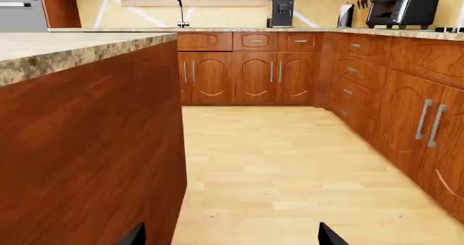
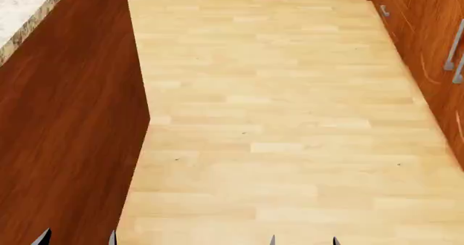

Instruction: Place the cup inside the bowl on the dining table and move the bowl to any counter.

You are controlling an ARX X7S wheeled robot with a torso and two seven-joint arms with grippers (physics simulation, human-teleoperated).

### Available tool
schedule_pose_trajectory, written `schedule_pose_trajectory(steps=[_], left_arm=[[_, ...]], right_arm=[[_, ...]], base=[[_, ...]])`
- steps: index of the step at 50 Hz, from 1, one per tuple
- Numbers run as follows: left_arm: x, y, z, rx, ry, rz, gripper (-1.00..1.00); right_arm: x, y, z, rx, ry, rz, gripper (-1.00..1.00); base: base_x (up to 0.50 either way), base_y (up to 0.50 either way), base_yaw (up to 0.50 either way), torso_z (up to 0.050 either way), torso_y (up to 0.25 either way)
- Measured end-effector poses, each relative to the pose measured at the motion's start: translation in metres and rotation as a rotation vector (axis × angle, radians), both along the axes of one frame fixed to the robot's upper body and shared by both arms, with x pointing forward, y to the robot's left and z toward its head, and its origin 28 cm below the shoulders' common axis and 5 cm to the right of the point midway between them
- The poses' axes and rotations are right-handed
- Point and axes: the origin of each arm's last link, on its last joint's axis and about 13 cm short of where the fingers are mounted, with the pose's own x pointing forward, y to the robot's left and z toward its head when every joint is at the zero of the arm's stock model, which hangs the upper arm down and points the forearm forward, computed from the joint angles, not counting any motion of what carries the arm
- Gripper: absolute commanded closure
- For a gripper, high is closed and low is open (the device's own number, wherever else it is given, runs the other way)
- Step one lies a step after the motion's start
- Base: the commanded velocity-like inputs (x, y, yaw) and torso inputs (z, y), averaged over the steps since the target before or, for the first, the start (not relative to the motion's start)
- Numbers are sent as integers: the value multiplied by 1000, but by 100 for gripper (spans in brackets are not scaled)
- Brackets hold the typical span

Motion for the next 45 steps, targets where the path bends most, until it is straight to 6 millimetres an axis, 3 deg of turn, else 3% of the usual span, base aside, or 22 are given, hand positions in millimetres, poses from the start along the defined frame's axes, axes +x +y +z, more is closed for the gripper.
schedule_pose_trajectory(steps=[26,45], left_arm=[[1,-2,2,11,-17,-4,-100],[1,-1,3,13,-22,3,-100]], right_arm=[[1,0,1,1,-5,1,-100],[0,0,2,12,3,2,-100]], base=[[-6,0,0,0,0],[-491,0,0,0,0]])
